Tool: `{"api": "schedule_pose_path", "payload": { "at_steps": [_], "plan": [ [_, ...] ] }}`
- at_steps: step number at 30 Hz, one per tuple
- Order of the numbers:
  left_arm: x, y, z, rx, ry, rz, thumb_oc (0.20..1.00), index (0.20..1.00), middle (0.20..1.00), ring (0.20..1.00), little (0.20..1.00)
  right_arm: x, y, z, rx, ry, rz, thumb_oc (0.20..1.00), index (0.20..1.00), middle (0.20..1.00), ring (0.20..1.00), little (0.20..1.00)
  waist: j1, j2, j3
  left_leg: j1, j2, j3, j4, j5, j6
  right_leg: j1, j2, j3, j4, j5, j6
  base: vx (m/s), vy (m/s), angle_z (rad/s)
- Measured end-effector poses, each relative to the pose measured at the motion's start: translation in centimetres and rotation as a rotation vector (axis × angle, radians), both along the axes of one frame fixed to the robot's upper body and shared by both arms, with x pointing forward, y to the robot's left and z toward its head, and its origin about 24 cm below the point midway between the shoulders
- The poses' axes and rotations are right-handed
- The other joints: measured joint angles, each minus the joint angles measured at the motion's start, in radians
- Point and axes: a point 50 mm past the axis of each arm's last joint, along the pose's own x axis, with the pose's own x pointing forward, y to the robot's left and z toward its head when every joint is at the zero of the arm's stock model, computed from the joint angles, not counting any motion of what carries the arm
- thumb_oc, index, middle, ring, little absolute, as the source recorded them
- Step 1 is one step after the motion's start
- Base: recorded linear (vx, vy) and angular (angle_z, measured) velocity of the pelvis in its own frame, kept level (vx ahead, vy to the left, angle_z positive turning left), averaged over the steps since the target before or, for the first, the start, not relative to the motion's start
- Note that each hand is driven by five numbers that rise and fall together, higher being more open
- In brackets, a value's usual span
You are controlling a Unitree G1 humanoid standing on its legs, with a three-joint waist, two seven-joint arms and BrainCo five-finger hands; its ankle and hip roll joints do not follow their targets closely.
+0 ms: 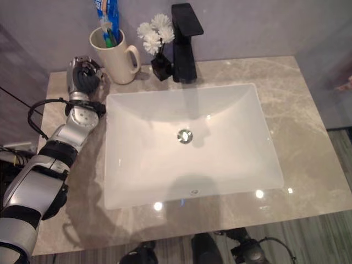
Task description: Put brush and paste in cup on sink, flatten towel.
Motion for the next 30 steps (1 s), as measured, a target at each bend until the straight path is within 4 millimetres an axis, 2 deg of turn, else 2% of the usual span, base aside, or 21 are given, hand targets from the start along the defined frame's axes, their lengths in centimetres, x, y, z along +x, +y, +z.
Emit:
{"api": "schedule_pose_path", "payload": {
  "at_steps": [1,4,7,8,10,11,12,13,18,20,22,25,26,27,28,29,30],
  "plan": [
    [-0.3,0.3,-0.7,-0.06,-0.003,0.007,0.2,0.2,0.2,0.2,0.2,-0.2,0.0,-0.1,-0.004,0.011,0.0,1.0,1.0,1.0,1.0,1.0,0.002,0.0,0.0,0.012,0.003,-0.004,0.0,-0.001,-0.001,0.014,0.003,-0.004,0.0,-0.003,-0.001,0.04,-0.031,0.06],
    [-1.1,0.4,-1.2,-0.064,-0.023,-0.009,0.2,0.2,0.2,0.2,0.2,-0.6,-0.2,-0.3,-0.009,0.026,-0.007,1.0,1.0,1.0,1.0,1.0,0.008,0.003,-0.003,0.013,0.008,-0.029,0.0,0.001,-0.007,0.028,0.006,-0.026,0.0,-0.012,-0.008,0.03,-0.038,0.17],
    [-4.3,2.6,-3.1,-0.122,-0.08,-0.002,0.2,0.2,0.2,0.2,0.2,-1.3,-0.9,-0.7,-0.021,0.055,-0.043,1.0,1.0,1.0,1.0,1.0,0.028,0.014,-0.008,0.045,0.018,-0.044,-0.001,0.0,-0.011,0.071,0.012,-0.043,-0.001,-0.019,-0.015,0.04,-0.055,0.15],
    [-5.7,3.9,-4.1,-0.163,-0.091,0.031,0.2,0.2,0.2,0.2,0.2,-1.5,-1.2,-1.0,-0.026,0.075,-0.068,1.0,1.0,1.0,1.0,1.0,0.035,0.02,-0.009,0.063,0.022,-0.06,-0.001,0.0,-0.012,0.099,0.014,-0.06,-0.001,-0.03,-0.016,0.01,-0.043,0.33],
    [-7.6,5.6,-5.4,-0.212,-0.106,0.088,0.2,0.2,0.2,0.2,0.2,-3.2,-1.7,-1.6,-0.04,0.135,-0.093,1.0,1.0,1.0,1.0,1.0,0.07,0.031,-0.018,0.078,0.027,-0.088,-0.001,-0.004,-0.017,0.129,0.016,-0.084,-0.001,-0.048,-0.019,-0.01,-0.048,0.36],
    [-8.4,6.3,-5.7,-0.233,-0.121,0.113,0.454,0.454,0.454,0.454,0.454,-4.0,-1.9,-1.8,-0.043,0.161,-0.107,1.0,1.0,1.0,1.0,1.0,0.082,0.033,-0.02,0.08,0.027,-0.091,-0.001,-0.004,-0.017,0.131,0.017,-0.084,-0.001,-0.05,-0.02,0.0,-0.06,0.29],
    [-9.4,7.4,-6.1,-0.256,-0.133,0.158,0.875,0.875,0.875,0.875,0.875,-4.0,-2.0,-1.9,-0.044,0.167,-0.115,1.0,1.0,1.0,1.0,1.0,0.099,0.042,-0.023,0.08,0.027,-0.103,-0.001,-0.006,-0.014,0.139,0.016,-0.101,-0.001,-0.055,-0.017,-0.01,-0.092,0.22],
    [-10.8,8.3,-6.5,-0.269,-0.147,0.196,1.0,1.0,1.0,1.0,1.0,-4.4,-2.2,-2.1,-0.045,0.189,-0.123,1.0,1.0,1.0,1.0,1.0,0.094,0.044,-0.026,0.088,0.027,-0.109,-0.001,-0.007,-0.014,0.151,0.016,-0.109,-0.001,-0.058,-0.017,-0.02,-0.079,0.24],
    [-15.8,10.9,-8.3,-0.171,-0.114,0.326,1.0,1.0,1.0,1.0,1.0,-6.4,-2.6,-2.6,-0.074,0.265,-0.121,1.0,1.0,1.0,1.0,1.0,0.132,0.054,-0.044,0.117,0.027,-0.142,0.0,-0.007,-0.022,0.201,0.02,-0.138,-0.002,-0.074,-0.014,-0.05,-0.087,0.2],
    [-18.0,11.7,-10.6,-0.151,-0.026,0.389,1.0,1.0,1.0,1.0,1.0,-7.3,-2.9,-2.7,-0.08,0.287,-0.132,1.0,1.0,1.0,1.0,1.0,0.138,0.061,-0.052,0.132,0.032,-0.155,0.0,-0.009,-0.02,0.224,0.023,-0.145,-0.002,-0.081,-0.015,-0.08,-0.08,0.15],
    [-20.8,12.3,-13.9,-0.131,0.149,0.427,1.0,1.0,1.0,1.0,1.0,-7.9,-3.1,-2.8,-0.091,0.307,-0.129,1.0,1.0,1.0,1.0,1.0,0.145,0.068,-0.062,0.135,0.039,-0.169,0.0,-0.01,-0.022,0.236,0.03,-0.164,-0.002,-0.088,-0.02,-0.11,-0.051,0.17],
    [-24.6,12.5,-19.0,-0.209,0.405,0.47,1.0,1.0,1.0,1.0,1.0,-8.4,-3.6,-2.7,-0.103,0.327,-0.109,1.0,1.0,1.0,1.0,1.0,0.165,0.079,-0.069,0.132,0.045,-0.189,0.001,-0.009,-0.023,0.236,0.042,-0.165,-0.001,-0.091,-0.026,-0.13,-0.01,0.06],
    [-25.1,12.4,-20.1,-0.24,0.452,0.477,1.0,1.0,1.0,1.0,1.0,-8.5,-3.7,-2.7,-0.105,0.332,-0.108,1.0,1.0,1.0,1.0,1.0,0.165,0.081,-0.069,0.134,0.046,-0.195,0.001,-0.011,-0.026,0.236,0.042,-0.164,-0.001,-0.091,-0.027,-0.13,0.018,0.03],
    [-26.5,12.2,-22.8,-0.318,0.576,0.496,1.0,1.0,1.0,1.0,1.0,-8.5,-3.9,-2.7,-0.113,0.342,-0.097,1.0,1.0,1.0,1.0,1.0,0.17,0.087,-0.07,0.133,0.043,-0.224,0.007,-0.015,-0.031,0.235,0.042,-0.162,0.001,-0.092,-0.029,-0.1,0.037,-0.01],
    [-27.6,12.0,-24.2,-0.342,0.651,0.502,1.0,1.0,1.0,1.0,1.0,-8.4,-4.0,-2.6,-0.115,0.345,-0.092,1.0,1.0,1.0,1.0,1.0,0.173,0.088,-0.068,0.133,0.039,-0.242,0.011,-0.017,-0.033,0.233,0.042,-0.161,0.003,-0.094,-0.032,-0.06,0.059,-0.12],
    [-29.1,11.4,-26.9,-0.42,0.779,0.517,1.0,1.0,1.0,1.0,1.0,-8.3,-4.3,-2.5,-0.12,0.344,-0.093,1.0,1.0,1.0,1.0,1.0,0.174,0.092,-0.071,0.134,0.028,-0.278,0.022,-0.033,-0.042,0.228,0.04,-0.147,0.011,-0.096,-0.035,-0.02,0.045,-0.25],
    [-30.2,10.8,-28.3,-0.47,0.853,0.531,1.0,1.0,1.0,1.0,1.0,-8.1,-4.3,-2.5,-0.122,0.337,-0.094,1.0,1.0,1.0,1.0,1.0,0.174,0.095,-0.074,0.135,0.021,-0.296,0.025,-0.042,-0.037,0.224,0.041,-0.133,0.014,-0.096,-0.035,-0.01,0.056,-0.47]
  ]
}}
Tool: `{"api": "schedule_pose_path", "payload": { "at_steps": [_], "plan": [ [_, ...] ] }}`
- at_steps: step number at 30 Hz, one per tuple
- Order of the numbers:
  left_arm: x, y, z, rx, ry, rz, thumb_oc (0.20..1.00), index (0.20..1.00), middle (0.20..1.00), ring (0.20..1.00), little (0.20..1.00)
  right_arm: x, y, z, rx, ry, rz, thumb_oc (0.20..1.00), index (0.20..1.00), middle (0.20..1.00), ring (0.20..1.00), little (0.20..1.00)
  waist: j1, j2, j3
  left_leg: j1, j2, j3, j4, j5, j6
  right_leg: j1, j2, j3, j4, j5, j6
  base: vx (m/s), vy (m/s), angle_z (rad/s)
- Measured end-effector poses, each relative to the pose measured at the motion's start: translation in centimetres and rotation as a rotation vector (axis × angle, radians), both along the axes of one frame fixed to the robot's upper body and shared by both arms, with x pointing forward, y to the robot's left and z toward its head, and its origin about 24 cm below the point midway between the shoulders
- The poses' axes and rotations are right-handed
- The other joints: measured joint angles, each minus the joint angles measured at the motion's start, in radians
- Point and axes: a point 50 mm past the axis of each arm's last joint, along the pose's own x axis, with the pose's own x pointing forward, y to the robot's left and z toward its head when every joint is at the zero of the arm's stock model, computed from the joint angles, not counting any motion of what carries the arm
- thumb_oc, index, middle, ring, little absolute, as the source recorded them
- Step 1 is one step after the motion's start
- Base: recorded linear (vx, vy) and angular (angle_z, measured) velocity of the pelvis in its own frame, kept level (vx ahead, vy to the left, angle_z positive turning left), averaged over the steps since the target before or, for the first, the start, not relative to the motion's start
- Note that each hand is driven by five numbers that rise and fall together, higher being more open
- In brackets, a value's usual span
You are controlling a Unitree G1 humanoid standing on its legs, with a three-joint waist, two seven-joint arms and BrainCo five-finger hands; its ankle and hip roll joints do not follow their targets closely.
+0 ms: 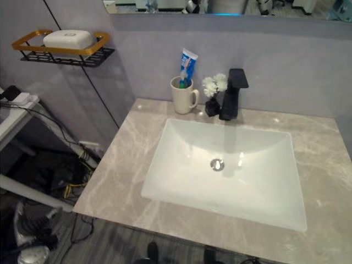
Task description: Put brush and paste in cup on sink, flatten towel.
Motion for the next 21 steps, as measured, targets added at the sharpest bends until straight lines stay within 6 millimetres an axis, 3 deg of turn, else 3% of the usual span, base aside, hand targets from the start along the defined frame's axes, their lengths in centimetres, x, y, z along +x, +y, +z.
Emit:
{"api": "schedule_pose_path", "payload": {
  "at_steps": [1,3,4,5,6,8,11,12,13,14,15,17,19,20,21],
  "plan": [
    [-2.2,-1.6,-2.5,-0.11,0.129,0.004,1.0,1.0,1.0,1.0,1.0,0.6,-0.2,0.2,-0.004,-0.02,-0.011,1.0,1.0,1.0,1.0,1.0,-0.003,-0.001,-0.002,-0.001,-0.024,-0.051,0.014,-0.016,0.002,-0.01,-0.005,0.026,0.003,0.002,-0.001,-0.02,0.059,-0.49],
    [-3.0,-3.6,-4.0,-0.189,0.199,-0.048,1.0,1.0,1.0,1.0,1.0,1.0,-0.6,0.4,-0.012,-0.034,-0.026,1.0,1.0,1.0,1.0,1.0,0.0,-0.002,-0.002,-0.003,-0.051,-0.106,0.024,-0.032,0.014,-0.013,-0.011,0.042,0.007,0.008,0.006,-0.04,0.118,-0.34],
    [-3.0,-5.3,-5.0,-0.253,0.235,-0.103,1.0,1.0,1.0,1.0,1.0,1.1,-1.0,0.5,-0.02,-0.036,-0.024,1.0,1.0,1.0,1.0,1.0,-0.002,-0.019,-0.002,-0.001,-0.094,-0.167,0.042,-0.049,0.024,-0.03,-0.025,0.089,0.022,0.011,0.004,-0.05,0.149,-0.59],
    [-3.7,-6.6,-6.0,-0.307,0.3,-0.143,1.0,1.0,1.0,1.0,1.0,1.9,-1.2,0.7,-0.026,-0.048,-0.016,1.0,1.0,1.0,1.0,1.0,0.008,-0.025,-0.003,0.002,-0.146,-0.255,0.068,-0.081,0.061,-0.056,-0.032,0.144,0.04,0.013,0.006,-0.03,0.139,-1.13],
    [-4.2,-7.8,-6.6,-0.357,0.337,-0.181,1.0,1.0,1.0,1.0,1.0,3.1,-1.3,1.0,-0.028,-0.074,-0.009,1.0,1.0,1.0,1.0,1.0,0.016,-0.028,-0.003,0.005,-0.174,-0.286,0.078,-0.098,0.08,-0.079,-0.034,0.189,0.05,0.015,0.007,-0.03,0.139,-1.37],
    [-4.5,-9.4,-7.3,-0.418,0.368,-0.217,1.0,1.0,1.0,1.0,1.0,4.5,-0.9,1.4,-0.015,-0.125,0.003,1.0,1.0,1.0,1.0,1.0,0.0,-0.029,-0.002,-0.002,-0.186,-0.258,0.09,-0.106,0.092,-0.077,-0.039,0.22,0.045,0.035,0.025,-0.02,0.103,-0.85],
    [-1.8,-12.0,-7.7,-0.428,0.405,-0.457,1.0,1.0,1.0,1.0,1.0,4.2,0.5,0.7,0.028,-0.123,-0.023,1.0,1.0,1.0,1.0,1.0,-0.046,-0.074,-0.014,0.034,-0.217,-0.165,0.099,-0.118,0.111,-0.094,-0.058,0.303,0.033,0.05,0.047,-0.07,0.215,-0.81],
    [-2.0,-12.4,-7.9,-0.419,0.452,-0.516,1.0,1.0,1.0,1.0,1.0,4.9,0.7,0.9,0.038,-0.15,-0.037,1.0,1.0,1.0,1.0,1.0,-0.04,-0.071,-0.023,0.034,-0.211,-0.144,0.089,-0.119,0.12,-0.113,-0.052,0.334,0.042,0.048,0.059,-0.07,0.17,-1.27],
    [-1.1,-12.4,-7.8,-0.371,0.484,-0.602,1.0,1.0,1.0,1.0,1.0,5.2,1.6,0.7,0.062,-0.167,-0.048,1.0,1.0,1.0,1.0,1.0,-0.053,-0.094,-0.026,0.036,-0.235,-0.105,0.098,-0.131,0.132,-0.141,-0.054,0.38,0.044,0.037,0.059,-0.08,0.159,-1.42],
    [-1.4,-12.3,-7.9,-0.351,0.532,-0.647,1.0,1.0,1.0,1.0,1.0,5.7,1.9,0.8,0.072,-0.185,-0.051,1.0,1.0,1.0,1.0,1.0,-0.055,-0.096,-0.026,0.035,-0.24,-0.086,0.094,-0.129,0.142,-0.159,-0.048,0.415,0.045,0.03,0.067,-0.08,0.148,-1.62],
    [-2.2,-12.5,-8.2,-0.34,0.59,-0.685,1.0,1.0,1.0,1.0,1.0,6.3,2.5,0.9,0.09,-0.208,-0.057,1.0,1.0,1.0,1.0,1.0,-0.066,-0.083,-0.023,0.027,-0.221,-0.034,0.081,-0.124,0.157,-0.178,-0.045,0.417,0.06,0.015,0.092,-0.09,0.139,-1.37],
    [-2.5,-11.8,-8.1,-0.285,0.629,-0.748,1.0,1.0,1.0,1.0,1.0,5.1,3.4,0.2,0.118,-0.178,-0.093,1.0,1.0,1.0,1.0,1.0,-0.087,-0.108,-0.022,0.041,-0.225,0.029,0.076,-0.124,0.161,-0.206,-0.031,0.405,0.102,0.018,0.101,-0.13,0.094,-1.03],
    [-2.5,-11.6,-8.1,-0.255,0.664,-0.796,1.0,1.0,1.0,1.0,1.0,4.0,3.5,-0.3,0.112,-0.148,-0.125,1.0,1.0,1.0,1.0,1.0,-0.1,-0.129,-0.004,0.05,-0.232,0.077,0.082,-0.119,0.157,-0.227,-0.042,0.404,0.088,0.001,0.15,-0.17,0.033,-0.95],
    [-2.0,-12.1,-8.1,-0.246,0.66,-0.824,1.0,1.0,1.0,1.0,1.0,4.2,3.2,-0.2,0.097,-0.159,-0.156,1.0,1.0,1.0,1.0,1.0,-0.09,-0.1,0.007,0.026,-0.188,0.14,0.092,-0.127,0.17,-0.245,-0.049,0.296,0.069,-0.082,0.175,-0.12,0.04,-1.2],
    [-1.8,-12.6,-8.2,-0.253,0.646,-0.823,1.0,1.0,1.0,1.0,1.0,4.6,3.2,-0.2,0.098,-0.166,-0.168,1.0,1.0,1.0,1.0,1.0,-0.083,-0.088,0.021,0.031,-0.164,0.174,0.086,-0.127,0.168,-0.272,-0.047,0.222,0.099,-0.051,0.131,-0.11,0.059,-1.4]
  ]
}}
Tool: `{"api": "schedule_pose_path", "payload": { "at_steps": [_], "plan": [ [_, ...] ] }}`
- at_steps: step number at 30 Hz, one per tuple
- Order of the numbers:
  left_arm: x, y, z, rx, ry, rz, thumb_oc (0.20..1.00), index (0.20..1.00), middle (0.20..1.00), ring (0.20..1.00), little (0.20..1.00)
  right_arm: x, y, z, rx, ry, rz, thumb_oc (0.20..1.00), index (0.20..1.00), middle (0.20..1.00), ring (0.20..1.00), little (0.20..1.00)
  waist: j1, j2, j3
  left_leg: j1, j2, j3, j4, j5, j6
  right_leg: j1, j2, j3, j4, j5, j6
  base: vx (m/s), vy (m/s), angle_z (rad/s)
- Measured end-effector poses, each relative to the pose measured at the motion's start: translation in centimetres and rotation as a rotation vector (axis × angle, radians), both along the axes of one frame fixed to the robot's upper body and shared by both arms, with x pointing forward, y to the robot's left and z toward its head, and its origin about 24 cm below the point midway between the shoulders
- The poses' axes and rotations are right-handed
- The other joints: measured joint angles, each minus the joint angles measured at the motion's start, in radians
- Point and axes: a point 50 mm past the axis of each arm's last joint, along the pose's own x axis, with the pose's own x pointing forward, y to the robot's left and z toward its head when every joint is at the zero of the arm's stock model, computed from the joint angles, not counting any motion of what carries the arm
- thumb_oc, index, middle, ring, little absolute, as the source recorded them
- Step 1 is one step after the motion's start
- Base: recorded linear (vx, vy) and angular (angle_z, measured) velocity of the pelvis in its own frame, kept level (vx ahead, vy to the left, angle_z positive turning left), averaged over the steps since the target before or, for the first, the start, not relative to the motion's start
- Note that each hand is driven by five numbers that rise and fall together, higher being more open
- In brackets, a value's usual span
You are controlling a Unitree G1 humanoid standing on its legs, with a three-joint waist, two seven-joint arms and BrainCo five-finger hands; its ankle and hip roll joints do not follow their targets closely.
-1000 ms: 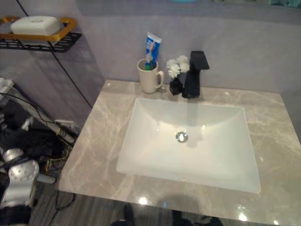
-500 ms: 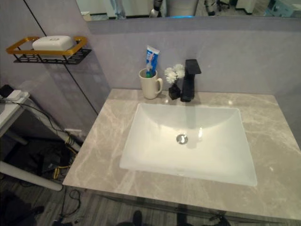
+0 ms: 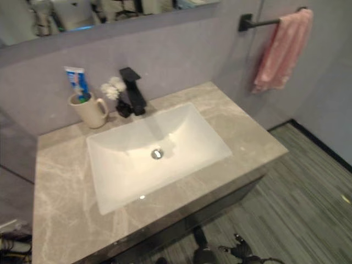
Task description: Put brush and paste in cup on sink, flatten towel.
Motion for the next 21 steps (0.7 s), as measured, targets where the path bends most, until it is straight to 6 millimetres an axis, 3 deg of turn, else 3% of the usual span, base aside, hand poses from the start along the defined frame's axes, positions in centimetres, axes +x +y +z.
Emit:
{"api": "schedule_pose_path", "payload": {
  "at_steps": [1,2,3,4,5,6,8,9,10,11,13,14,15,17,19,21],
  "plan": [
    [0.2,-0.2,0.0,0.001,-0.008,0.0,1.0,1.0,1.0,1.0,1.0,0.3,0.0,0.0,0.0,-0.004,0.0,1.0,1.0,1.0,1.0,1.0,-0.004,0.019,0.011,0.006,0.029,0.028,-0.012,0.006,0.002,-0.006,-0.005,-0.105,0.038,0.027,-0.034,-0.13,0.041,-1.09],
    [0.3,-0.1,0.0,0.002,-0.01,0.002,1.0,1.0,1.0,1.0,1.0,0.2,0.2,0.0,0.002,-0.001,0.0,1.0,1.0,1.0,1.0,1.0,-0.006,0.026,0.01,0.008,0.048,0.057,-0.013,0.008,0.002,-0.009,-0.014,-0.169,0.079,0.036,-0.047,-0.15,0.026,-1.41],
    [0.1,-0.3,0.0,-0.004,-0.006,0.006,1.0,1.0,1.0,1.0,1.0,-0.3,0.1,-0.2,-0.008,0.01,-0.016,1.0,1.0,1.0,1.0,1.0,0.02,0.032,0.014,0.045,0.08,0.163,-0.041,0.033,-0.009,0.001,-0.077,-0.429,0.163,0.008,-0.093,-0.15,-0.01,-1.6],
    [0.1,-0.5,-0.1,-0.011,-0.007,0.014,1.0,1.0,1.0,1.0,1.0,0.1,0.0,-0.1,-0.015,0.003,-0.016,1.0,1.0,1.0,1.0,1.0,0.043,0.038,0.014,0.063,0.092,0.187,-0.06,0.03,-0.012,0.01,-0.1,-0.481,0.206,0.008,-0.087,-0.12,-0.027,-1.45],
    [0.2,-0.6,-0.1,-0.013,-0.009,0.013,1.0,1.0,1.0,1.0,1.0,-0.3,-0.1,-0.1,-0.018,0.01,-0.021,1.0,1.0,1.0,1.0,1.0,0.028,0.032,0.011,0.07,0.103,0.223,-0.062,0.031,-0.014,0.033,-0.112,-0.483,0.238,0.003,-0.08,-0.11,-0.08,-1.08],
    [0.1,-0.6,-0.1,-0.013,-0.011,0.02,1.0,1.0,1.0,1.0,1.0,-0.1,-0.1,-0.1,-0.017,0.006,-0.022,1.0,1.0,1.0,1.0,1.0,0.046,0.03,0.006,0.079,0.11,0.249,-0.071,0.03,-0.016,0.046,-0.126,-0.476,0.256,-0.009,-0.064,-0.07,-0.069,-0.95],
    [0.2,-0.1,0.0,-0.001,-0.025,0.055,1.0,1.0,1.0,1.0,1.0,-0.2,0.0,-0.1,-0.014,0.003,-0.023,1.0,1.0,1.0,1.0,1.0,0.05,0.02,-0.001,0.091,0.125,0.302,-0.071,0.031,-0.027,0.089,-0.152,-0.504,0.284,-0.049,-0.075,-0.05,-0.118,-1.07],
    [0.0,0.8,0.2,0.024,-0.027,0.069,1.0,1.0,1.0,1.0,1.0,-0.7,0.4,-0.2,-0.002,0.008,-0.023,1.0,1.0,1.0,1.0,1.0,0.057,-0.02,-0.022,0.098,0.118,0.31,-0.039,0.013,-0.072,0.17,-0.159,-0.549,0.213,-0.058,-0.108,-0.07,-0.194,-1.15],
    [0.2,0.2,0.1,0.013,-0.032,0.075,1.0,1.0,1.0,1.0,1.0,-0.5,-0.1,-0.1,-0.017,0.004,-0.022,1.0,1.0,1.0,1.0,1.0,0.06,0.005,-0.017,0.099,0.132,0.264,-0.044,0.01,-0.071,0.177,-0.121,-0.538,0.182,-0.018,-0.126,-0.05,-0.222,-1.21],
    [0.4,0.0,0.1,0.008,-0.042,0.08,1.0,1.0,1.0,1.0,1.0,-0.4,-0.4,0.1,-0.022,-0.005,-0.019,1.0,1.0,1.0,1.0,1.0,0.048,0.011,-0.022,0.091,0.119,0.216,-0.033,0.003,-0.057,0.18,-0.092,-0.522,0.148,-0.013,-0.13,-0.02,-0.242,-0.91],
    [1.1,-0.2,0.2,-0.002,-0.061,0.104,1.0,1.0,1.0,1.0,1.0,-0.1,-0.6,0.4,-0.031,-0.018,-0.004,1.0,1.0,1.0,1.0,1.0,0.048,0.034,-0.037,0.089,0.144,0.221,-0.021,0.008,-0.064,0.181,-0.038,-0.491,0.09,0.013,-0.152,0.03,-0.235,-0.9],
    [2.4,-0.2,0.5,-0.01,-0.1,0.124,1.0,1.0,1.0,1.0,1.0,0.5,-0.1,0.6,-0.023,-0.041,0.025,1.0,1.0,1.0,1.0,1.0,0.052,0.02,-0.029,0.079,0.17,0.239,0.029,0.002,-0.073,0.195,-0.016,-0.447,0.047,0.031,-0.172,0.1,-0.27,-0.81],
    [3.4,-0.4,0.7,-0.016,-0.13,0.118,1.0,1.0,1.0,1.0,1.0,0.3,-0.1,0.5,-0.024,-0.037,0.03,1.0,1.0,1.0,1.0,1.0,0.04,0.013,-0.031,0.072,0.175,0.23,0.04,0.002,-0.074,0.195,-0.007,-0.438,0.039,0.023,-0.168,0.14,-0.387,-0.73],
    [5.6,-0.9,1.3,-0.035,-0.192,0.11,1.0,1.0,1.0,1.0,1.0,-0.3,-0.8,0.6,-0.041,-0.027,0.029,1.0,1.0,1.0,1.0,1.0,0.03,0.037,-0.044,0.087,0.22,0.232,0.05,-0.01,-0.108,0.191,0.04,-0.436,0.038,0.017,-0.176,0.09,-0.283,-0.26],
    [6.8,-0.6,1.9,-0.033,-0.235,0.109,1.0,1.0,1.0,1.0,1.0,-0.6,-0.7,0.6,-0.037,-0.024,0.032,1.0,1.0,1.0,1.0,1.0,0.028,0.009,-0.028,0.084,0.244,0.233,0.128,0.002,-0.13,0.198,0.048,-0.416,0.043,-0.002,-0.192,0.05,-0.206,-0.37],
    [6.8,-0.3,1.9,-0.03,-0.239,0.125,1.0,1.0,1.0,1.0,1.0,-0.2,-0.9,0.8,-0.043,-0.042,0.038,1.0,1.0,1.0,1.0,1.0,0.027,-0.004,-0.024,0.065,0.259,0.213,0.218,0.02,-0.153,0.203,0.057,-0.389,0.029,-0.002,-0.195,-0.01,-0.117,-0.65]
  ]
}}
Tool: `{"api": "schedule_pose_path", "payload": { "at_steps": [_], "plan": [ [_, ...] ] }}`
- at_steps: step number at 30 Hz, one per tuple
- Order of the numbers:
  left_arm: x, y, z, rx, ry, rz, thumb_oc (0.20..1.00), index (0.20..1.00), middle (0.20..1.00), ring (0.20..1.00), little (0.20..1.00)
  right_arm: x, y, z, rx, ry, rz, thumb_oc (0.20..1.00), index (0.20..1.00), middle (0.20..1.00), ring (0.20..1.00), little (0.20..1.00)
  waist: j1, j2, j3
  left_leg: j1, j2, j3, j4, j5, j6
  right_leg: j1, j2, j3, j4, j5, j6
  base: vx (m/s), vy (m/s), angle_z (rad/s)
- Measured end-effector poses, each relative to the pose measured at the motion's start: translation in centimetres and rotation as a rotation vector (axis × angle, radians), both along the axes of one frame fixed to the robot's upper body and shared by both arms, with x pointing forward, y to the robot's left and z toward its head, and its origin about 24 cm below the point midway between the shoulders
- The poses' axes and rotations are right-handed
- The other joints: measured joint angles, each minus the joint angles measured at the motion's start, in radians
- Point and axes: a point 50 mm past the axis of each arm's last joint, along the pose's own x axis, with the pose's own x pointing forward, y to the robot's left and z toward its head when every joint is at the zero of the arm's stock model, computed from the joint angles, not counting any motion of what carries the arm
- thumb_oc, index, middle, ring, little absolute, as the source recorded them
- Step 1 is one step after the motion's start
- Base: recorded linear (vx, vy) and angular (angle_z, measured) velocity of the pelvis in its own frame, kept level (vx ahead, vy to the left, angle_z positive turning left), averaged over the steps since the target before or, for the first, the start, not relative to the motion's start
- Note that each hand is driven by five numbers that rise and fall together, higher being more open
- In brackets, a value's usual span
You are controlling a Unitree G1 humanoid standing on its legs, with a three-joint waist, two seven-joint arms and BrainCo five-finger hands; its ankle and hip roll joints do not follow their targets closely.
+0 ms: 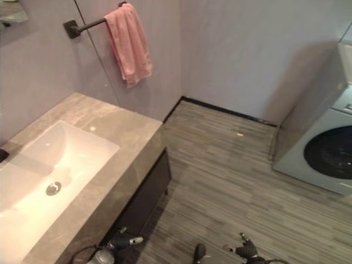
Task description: Put brush and paste in cup on sink, flatten towel.
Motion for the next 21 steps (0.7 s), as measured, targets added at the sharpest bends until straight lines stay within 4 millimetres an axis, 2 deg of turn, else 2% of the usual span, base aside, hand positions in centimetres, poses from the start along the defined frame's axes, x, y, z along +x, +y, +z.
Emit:
{"api": "schedule_pose_path", "payload": {
  "at_steps": [1,2,3,4,5,7,10,11,12,13,14,15,16,17,18,19,20,21],
  "plan": [
    [0.0,0.1,0.0,-0.006,-0.001,0.022,1.0,1.0,1.0,1.0,1.0,0.2,-0.1,0.1,-0.003,-0.007,0.004,1.0,1.0,1.0,1.0,1.0,-0.001,-0.009,0.004,-0.011,0.004,-0.023,0.041,0.011,-0.006,0.006,0.002,0.012,-0.009,0.001,-0.001,-0.04,-0.09,-0.88],
    [-0.3,0.3,-0.1,-0.009,-0.001,0.048,1.0,1.0,1.0,1.0,1.0,0.9,-0.2,0.4,-0.009,-0.03,0.014,1.0,1.0,1.0,1.0,1.0,0.011,-0.009,0.013,-0.046,0.01,-0.079,0.114,0.032,-0.026,0.026,-0.005,0.028,-0.037,0.009,-0.009,-0.01,-0.114,-0.8],
    [-0.1,0.4,-0.1,-0.006,-0.004,0.073,1.0,1.0,1.0,1.0,1.0,1.2,-0.5,0.7,-0.023,-0.04,0.035,1.0,1.0,1.0,1.0,1.0,0.009,-0.023,0.021,-0.098,-0.017,-0.177,0.18,0.022,-0.049,0.025,-0.012,0.057,-0.066,0.06,-0.063,0.14,-0.096,-0.73],
    [0.3,0.3,0.0,-0.018,-0.012,0.1,1.0,1.0,1.0,1.0,1.0,1.2,-0.8,0.8,-0.037,-0.036,0.046,1.0,1.0,1.0,1.0,1.0,0.011,-0.022,0.024,-0.126,-0.069,-0.265,0.156,0.001,-0.049,0.019,-0.019,0.07,-0.078,0.063,-0.064,0.18,-0.058,-0.42],
    [0.5,0.4,0.1,-0.018,-0.016,0.111,1.0,1.0,1.0,1.0,1.0,1.3,-0.8,0.8,-0.044,-0.036,0.052,1.0,1.0,1.0,1.0,1.0,0.01,-0.026,0.026,-0.136,-0.101,-0.293,0.111,-0.007,-0.045,0.015,-0.022,0.086,-0.087,0.066,-0.062,0.21,-0.028,-0.39],
    [0.4,0.6,0.1,-0.011,-0.023,0.13,1.0,1.0,1.0,1.0,1.0,1.6,-0.7,0.9,-0.052,-0.045,0.061,1.0,1.0,1.0,1.0,1.0,0.016,-0.029,0.032,-0.136,-0.163,-0.28,-0.062,-0.007,-0.031,0.014,-0.025,0.112,-0.097,0.074,-0.057,0.17,0.01,-0.37],
    [0.7,0.6,0.3,-0.016,-0.041,0.132,1.0,1.0,1.0,1.0,1.0,1.7,-0.5,0.8,-0.05,-0.047,0.058,1.0,1.0,1.0,1.0,1.0,0.017,-0.018,0.039,-0.133,-0.206,-0.286,-0.207,0.0,-0.018,0.012,-0.005,0.134,-0.091,0.072,-0.054,0.19,0.061,-0.33],
    [0.7,0.6,0.3,-0.022,-0.043,0.141,1.0,1.0,1.0,1.0,1.0,1.8,-0.5,0.8,-0.049,-0.049,0.058,1.0,1.0,1.0,1.0,1.0,0.019,-0.014,0.041,-0.129,-0.209,-0.288,-0.222,-0.003,-0.013,0.006,0.001,0.139,-0.086,0.072,-0.054,0.14,0.072,-0.46],
    [0.8,0.4,0.3,-0.037,-0.055,0.155,1.0,1.0,1.0,1.0,1.0,2.0,-0.5,0.9,-0.049,-0.056,0.056,1.0,1.0,1.0,1.0,1.0,0.017,0.001,0.047,-0.131,-0.211,-0.289,-0.223,-0.017,0.012,-0.006,0.019,0.147,-0.078,0.065,-0.043,0.08,0.08,-0.58],
    [1.0,0.5,0.6,-0.045,-0.078,0.161,1.0,1.0,1.0,1.0,1.0,2.4,-0.3,0.9,-0.043,-0.059,0.056,1.0,1.0,1.0,1.0,1.0,0.024,0.012,0.053,-0.129,-0.203,-0.289,-0.225,-0.004,0.04,-0.01,0.03,0.169,-0.077,0.06,-0.027,0.02,0.093,-0.73],
    [1.1,0.4,0.9,-0.07,-0.112,0.184,1.0,1.0,1.0,1.0,1.0,2.9,0.0,1.0,-0.034,-0.075,0.056,1.0,1.0,1.0,1.0,1.0,0.032,0.022,0.067,-0.132,-0.183,-0.264,-0.216,0.017,0.066,-0.023,0.039,0.155,-0.024,0.026,-0.004,-0.04,0.086,-0.87],
    [1.6,0.8,1.5,-0.088,-0.176,0.207,1.0,1.0,1.0,1.0,1.0,3.4,0.6,1.1,0.003,-0.099,0.026,1.0,1.0,1.0,1.0,1.0,0.036,0.001,0.095,-0.131,-0.187,-0.239,-0.181,0.034,0.081,-0.087,0.011,0.143,0.115,-0.027,0.005,-0.03,0.082,-0.61],
    [1.7,1.0,1.7,-0.085,-0.191,0.221,1.0,1.0,1.0,1.0,1.0,3.4,0.9,1.0,0.03,-0.108,-0.008,1.0,1.0,1.0,1.0,1.0,0.029,-0.018,0.108,-0.135,-0.196,-0.231,-0.148,0.028,0.088,-0.105,-0.009,0.142,0.161,-0.026,0.004,0.02,0.072,-0.37],
    [1.8,1.1,1.7,-0.084,-0.196,0.228,1.0,1.0,1.0,1.0,1.0,3.6,1.2,0.9,0.06,-0.117,-0.048,1.0,1.0,1.0,1.0,1.0,0.016,-0.024,0.112,-0.143,-0.202,-0.232,-0.105,-0.002,0.092,-0.109,-0.013,0.149,0.18,-0.039,0.012,0.08,0.064,-0.11],
    [1.8,1.0,1.7,-0.086,-0.197,0.231,1.0,1.0,1.0,1.0,1.0,3.8,1.3,0.9,0.069,-0.123,-0.061,1.0,1.0,1.0,1.0,1.0,0.016,-0.019,0.111,-0.146,-0.193,-0.228,-0.098,-0.007,0.096,-0.11,-0.011,0.149,0.179,-0.044,0.018,0.06,0.034,-0.26],
    [2.0,1.1,1.8,-0.088,-0.205,0.241,1.0,1.0,1.0,1.0,1.0,4.3,1.5,1.1,0.083,-0.142,-0.068,1.0,1.0,1.0,1.0,1.0,0.019,-0.008,0.116,-0.151,-0.178,-0.215,-0.083,-0.012,0.104,-0.118,-0.004,0.149,0.236,-0.07,0.019,0.07,0.039,-0.28],
    [2.4,1.3,2.0,-0.08,-0.225,0.252,1.0,1.0,1.0,1.0,1.0,4.8,2.3,1.1,0.104,-0.157,-0.064,1.0,1.0,1.0,1.0,1.0,0.017,-0.03,0.112,-0.146,-0.194,-0.201,-0.021,-0.049,0.108,-0.117,-0.037,0.163,0.396,-0.178,0.007,0.11,0.051,-0.26],
    [2.7,1.3,2.1,-0.083,-0.233,0.255,1.0,1.0,1.0,1.0,1.0,5.7,2.3,1.6,0.105,-0.188,-0.066,1.0,1.0,1.0,1.0,1.0,0.013,-0.017,0.117,-0.159,-0.189,-0.207,0.04,-0.078,0.109,-0.098,-0.025,0.172,0.379,-0.194,0.004,0.19,0.102,-0.2]
  ]
}}
